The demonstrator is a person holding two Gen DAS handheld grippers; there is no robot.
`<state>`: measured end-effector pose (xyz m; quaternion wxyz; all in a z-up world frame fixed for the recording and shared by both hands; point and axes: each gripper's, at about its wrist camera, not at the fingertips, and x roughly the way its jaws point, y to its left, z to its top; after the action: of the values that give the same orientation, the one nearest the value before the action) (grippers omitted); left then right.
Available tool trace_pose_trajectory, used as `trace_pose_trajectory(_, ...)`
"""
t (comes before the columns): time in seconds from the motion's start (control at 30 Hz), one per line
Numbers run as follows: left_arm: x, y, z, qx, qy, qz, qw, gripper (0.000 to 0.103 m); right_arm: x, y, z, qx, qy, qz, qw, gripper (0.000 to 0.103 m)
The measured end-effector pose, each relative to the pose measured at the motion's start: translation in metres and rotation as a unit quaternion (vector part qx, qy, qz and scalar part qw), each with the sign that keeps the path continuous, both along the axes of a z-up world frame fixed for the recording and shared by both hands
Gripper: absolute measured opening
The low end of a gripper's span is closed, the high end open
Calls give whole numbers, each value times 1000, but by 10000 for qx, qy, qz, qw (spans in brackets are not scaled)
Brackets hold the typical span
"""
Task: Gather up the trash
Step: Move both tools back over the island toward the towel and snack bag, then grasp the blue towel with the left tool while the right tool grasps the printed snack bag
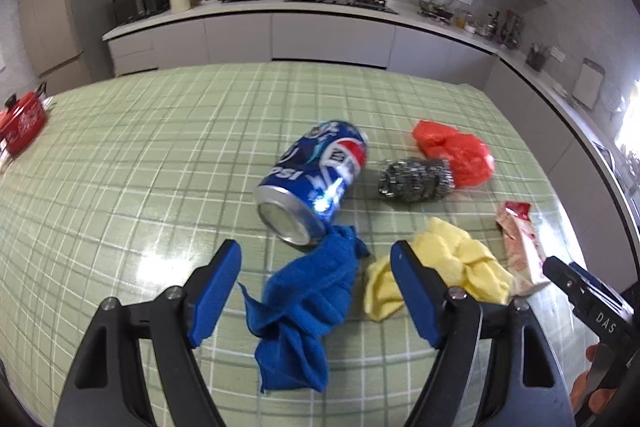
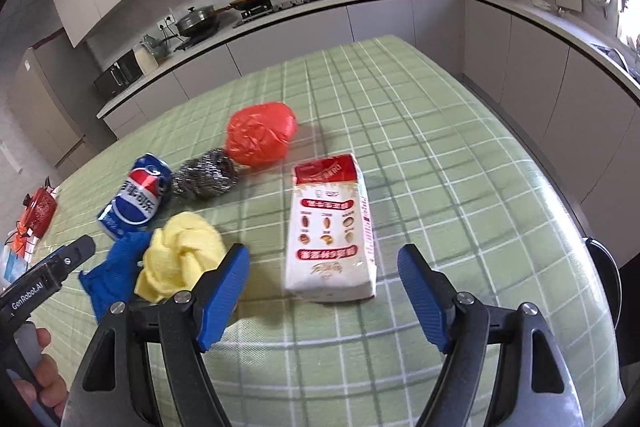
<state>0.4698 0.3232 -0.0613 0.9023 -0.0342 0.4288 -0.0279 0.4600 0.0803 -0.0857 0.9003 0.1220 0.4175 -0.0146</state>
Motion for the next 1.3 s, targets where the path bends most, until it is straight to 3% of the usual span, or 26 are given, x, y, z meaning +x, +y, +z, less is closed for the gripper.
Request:
trace_pose_trajectory(0.9,20,9,-29,36,428,223,9988,78,42,8,-32,-77,401,237,9989,78)
trace_pose_trajectory(1.2,14,2,-44,-43,572,28,9983,78,48,15,-38,-336,387,367,9980,78)
trace_pose_trajectory(1.27,12,-1,-51,-90,695,-40,9975,75,47,16,-37,-381,359,376,9979,69)
trace_pose_trajectory(1.3,11,-1,-54,-143,760,-64,9970,72,46,17,-37,-426,344,387,9977,60)
